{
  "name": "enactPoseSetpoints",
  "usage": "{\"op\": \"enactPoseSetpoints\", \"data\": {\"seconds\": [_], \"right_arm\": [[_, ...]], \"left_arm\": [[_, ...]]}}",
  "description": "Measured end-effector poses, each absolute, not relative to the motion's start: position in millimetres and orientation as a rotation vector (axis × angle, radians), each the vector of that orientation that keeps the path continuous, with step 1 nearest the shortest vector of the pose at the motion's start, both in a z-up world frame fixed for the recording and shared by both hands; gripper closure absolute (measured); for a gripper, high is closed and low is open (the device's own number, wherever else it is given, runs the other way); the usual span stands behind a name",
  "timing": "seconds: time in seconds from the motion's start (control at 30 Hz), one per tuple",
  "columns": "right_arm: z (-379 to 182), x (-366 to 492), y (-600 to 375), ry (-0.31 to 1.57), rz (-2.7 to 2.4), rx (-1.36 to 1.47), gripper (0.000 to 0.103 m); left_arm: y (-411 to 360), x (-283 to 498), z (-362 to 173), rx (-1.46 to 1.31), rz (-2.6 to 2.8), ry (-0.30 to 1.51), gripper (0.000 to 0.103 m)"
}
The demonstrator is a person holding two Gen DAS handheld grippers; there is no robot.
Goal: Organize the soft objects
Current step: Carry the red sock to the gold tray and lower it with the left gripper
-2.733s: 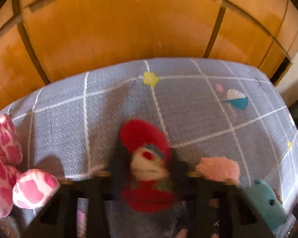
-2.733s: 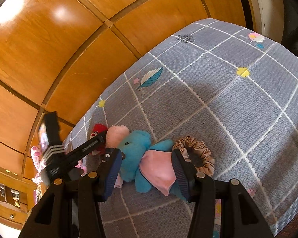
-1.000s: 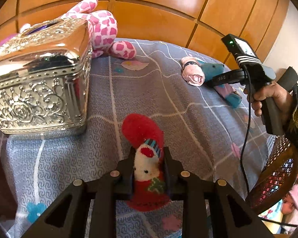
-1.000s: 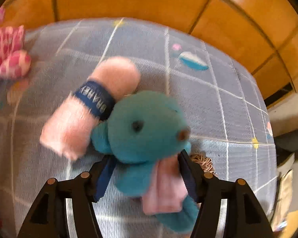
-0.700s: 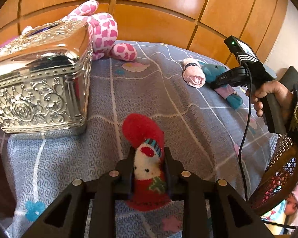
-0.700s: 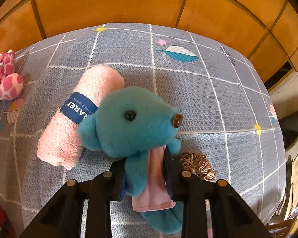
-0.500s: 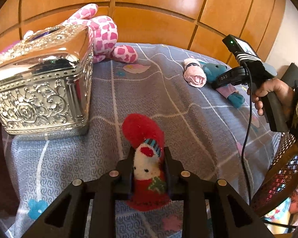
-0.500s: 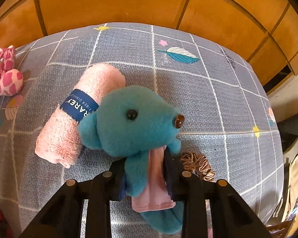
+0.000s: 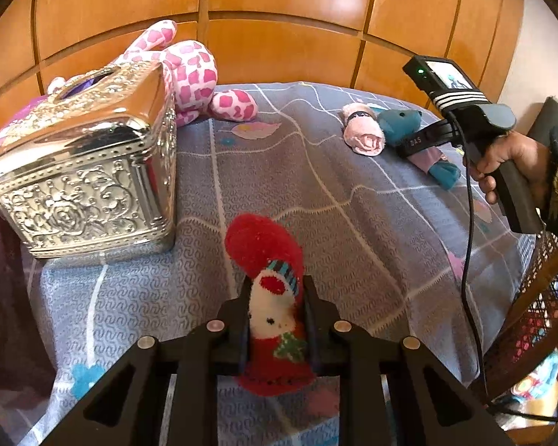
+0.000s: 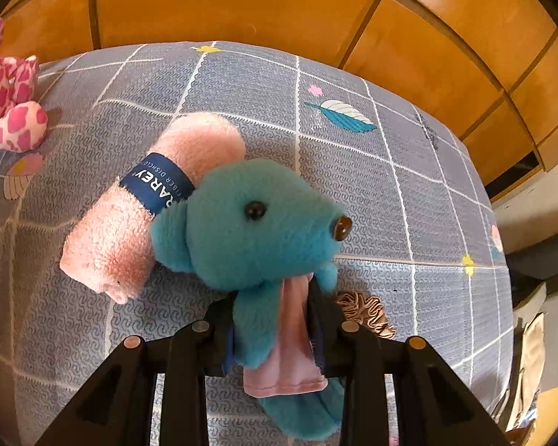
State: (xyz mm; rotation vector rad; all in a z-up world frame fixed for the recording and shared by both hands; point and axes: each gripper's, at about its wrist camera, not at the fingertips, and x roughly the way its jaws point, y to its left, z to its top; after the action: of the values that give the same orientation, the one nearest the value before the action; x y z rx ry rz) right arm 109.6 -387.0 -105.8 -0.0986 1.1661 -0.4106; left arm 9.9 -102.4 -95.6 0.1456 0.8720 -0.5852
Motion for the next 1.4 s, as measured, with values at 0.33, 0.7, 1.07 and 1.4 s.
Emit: {"op": "enactPoseSetpoints", "data": {"seconds": [0.33,0.7,1.07,1.4], "right_arm": [[-104.4,105.3,-373.2,1.164,-0.417,-0.156,0.073],[-106.2,105.6,-363.4,1.155,-0.425,-0.23,0.073],[-104.2,100.5,-354.7,1.151,-0.434,-0.276,0.073],[-103.4,98.2,-349.9,1.149,-0.438,-0.303,0.073]], "left_arm": [[-52.6,-7.3,-47.5,0.073,-0.574,0.78,0.082],[97.4,19.4,-1.4,-0.209,-0.192,0.745,0.082],[224.8,71.5,-26.5,-0.262,0.162,0.867,0.08],[261.1,94.6,-50.0,-0.174,0.317,0.886,0.063]]}}
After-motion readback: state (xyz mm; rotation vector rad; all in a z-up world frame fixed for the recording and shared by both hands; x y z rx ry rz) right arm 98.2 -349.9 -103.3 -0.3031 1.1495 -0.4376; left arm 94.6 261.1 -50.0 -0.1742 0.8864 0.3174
